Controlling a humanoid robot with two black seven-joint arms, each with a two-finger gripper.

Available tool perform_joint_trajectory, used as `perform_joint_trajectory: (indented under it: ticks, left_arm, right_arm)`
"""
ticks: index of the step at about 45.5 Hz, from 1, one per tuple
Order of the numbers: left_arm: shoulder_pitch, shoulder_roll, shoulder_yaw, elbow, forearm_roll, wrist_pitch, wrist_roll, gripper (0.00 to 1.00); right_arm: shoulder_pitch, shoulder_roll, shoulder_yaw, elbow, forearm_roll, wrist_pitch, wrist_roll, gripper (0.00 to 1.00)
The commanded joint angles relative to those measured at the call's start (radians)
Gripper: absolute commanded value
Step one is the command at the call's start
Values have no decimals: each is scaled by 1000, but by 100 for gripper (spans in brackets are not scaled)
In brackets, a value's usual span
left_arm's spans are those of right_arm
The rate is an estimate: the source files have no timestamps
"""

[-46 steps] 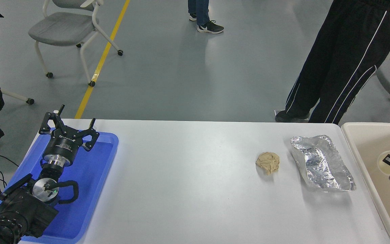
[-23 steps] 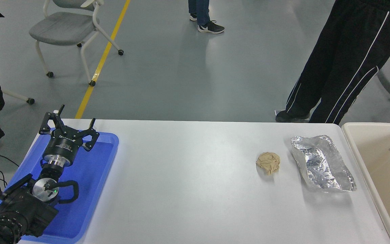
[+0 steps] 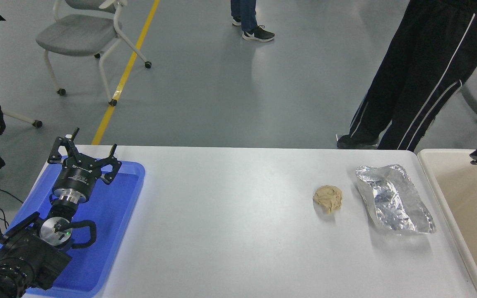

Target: Pick up paper cup place in dustbin

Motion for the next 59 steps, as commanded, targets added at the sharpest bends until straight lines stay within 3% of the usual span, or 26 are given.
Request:
perform_joint_trajectory:
  ticks: [1,7,15,19,27,31,42,59]
  left_arm:
    - [0,0,0,-2,0,0,0,100]
    - [0,0,0,-2,0,0,1,100]
    - [0,0,0,-2,1,0,0,100]
    - [0,0,0,-2,0,0,0,100]
    - [0,0,0,1,0,0,0,100]
    - [0,1,0,1,0,0,0,100]
    - [0,1,0,1,0,0,0,100]
    - [2,1,0,1,0,0,0,100]
  right_arm:
    - [166,-108,-22,271,-352,169,-4,100]
    - [387,-145,-152,429,-394,327,-10,100]
    - [786,-113,-437,543,-341,440,-9,100]
    - [967,-32,-601,560,-197,477,-9,100]
    - [1226,210,-888,566,260,529,-6,100]
    - [1288,289,-938,587,391,563,-6,100]
    - [1450,356,-939,698,408,623,-6,100]
    - [1441,425,-924,718,417,614,-6,100]
